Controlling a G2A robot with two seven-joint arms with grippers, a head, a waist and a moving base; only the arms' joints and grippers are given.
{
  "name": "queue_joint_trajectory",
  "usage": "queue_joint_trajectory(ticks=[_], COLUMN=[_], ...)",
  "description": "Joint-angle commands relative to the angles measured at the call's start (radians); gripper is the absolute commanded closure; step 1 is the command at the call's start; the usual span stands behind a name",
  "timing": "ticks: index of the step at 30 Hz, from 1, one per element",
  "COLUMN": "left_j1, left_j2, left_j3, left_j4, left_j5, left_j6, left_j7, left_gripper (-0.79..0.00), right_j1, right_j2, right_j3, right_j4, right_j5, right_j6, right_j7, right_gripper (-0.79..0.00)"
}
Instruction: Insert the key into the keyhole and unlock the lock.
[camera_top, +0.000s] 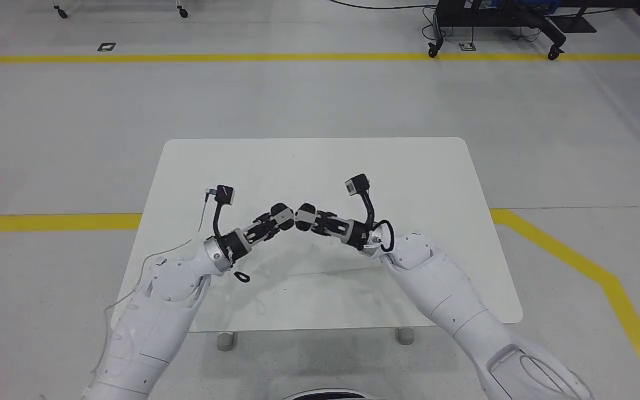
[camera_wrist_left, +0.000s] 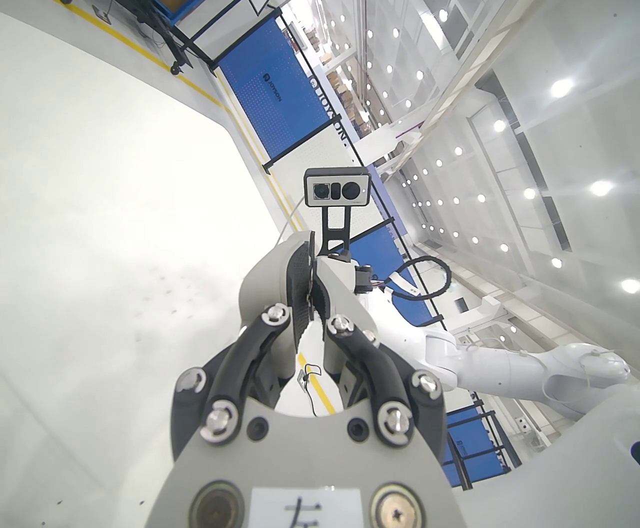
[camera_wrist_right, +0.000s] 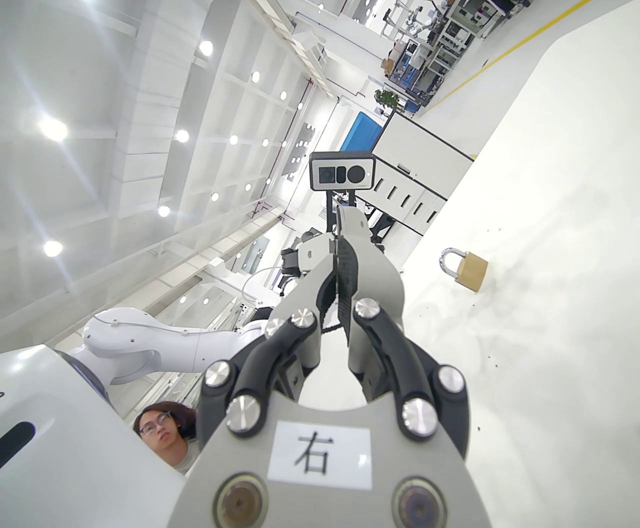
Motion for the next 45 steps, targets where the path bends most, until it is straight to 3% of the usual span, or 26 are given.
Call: queue_joint_trajectory(ticks=[1,2,3,4,5,12,23,27,36,40,45], left_j1=[0.0,-0.001,-0.001,0.0,0.0,0.002,0.033,0.057,0.06,0.166,0.364], left_j2=[0.0,0.0,0.001,0.001,0.001,0.005,0.027,0.039,0.039,0.052,0.07], left_j3=[0.001,0.001,0.001,0.0,0.0,-0.029,-0.162,-0.222,-0.219,-0.303,-0.491], left_j4=[0.0,0.0,0.0,0.0,0.0,-0.003,-0.045,-0.095,-0.104,-0.228,-0.399], left_j5=[0.003,0.004,0.004,0.004,0.006,0.006,-0.009,-0.024,-0.012,0.232,0.461], left_j6=[0.001,0.003,0.004,0.006,0.008,0.008,-0.006,0.027,0.024,-0.029,0.062], left_j7=[0.0,0.001,0.003,0.007,0.009,0.037,0.046,-0.003,0.0,0.088,0.13], left_gripper=[0.0,-0.086,-0.36,-0.76,-0.785,-0.785,-0.785,-0.785,-0.785,-0.785,-0.785], right_j1=[0.0,0.0,0.0,0.0,0.0,-0.008,-0.127,-0.127,-0.127,-0.127,-0.127], right_j2=[0.0,0.0,0.0,0.0,0.0,0.011,0.077,0.077,0.077,0.077,0.077], right_j3=[0.0,0.0,0.001,0.002,0.003,0.047,0.284,0.284,0.284,0.284,0.284], right_j4=[0.001,0.002,0.003,0.004,0.005,0.008,-0.072,-0.072,-0.072,-0.072,-0.072], right_j5=[0.001,0.002,0.002,0.003,0.005,0.007,-0.188,-0.188,-0.188,-0.188,-0.188], right_j6=[0.0,-0.001,-0.001,-0.002,-0.004,-0.039,-0.166,-0.166,-0.166,-0.166,-0.166], right_j7=[0.003,0.004,0.005,0.006,0.007,-0.008,-0.194,-0.194,-0.194,-0.194,-0.194], right_gripper=[0.0,0.0,0.0,0.0,0.0,0.0,0.0,0.0,0.0,0.0,0.0])
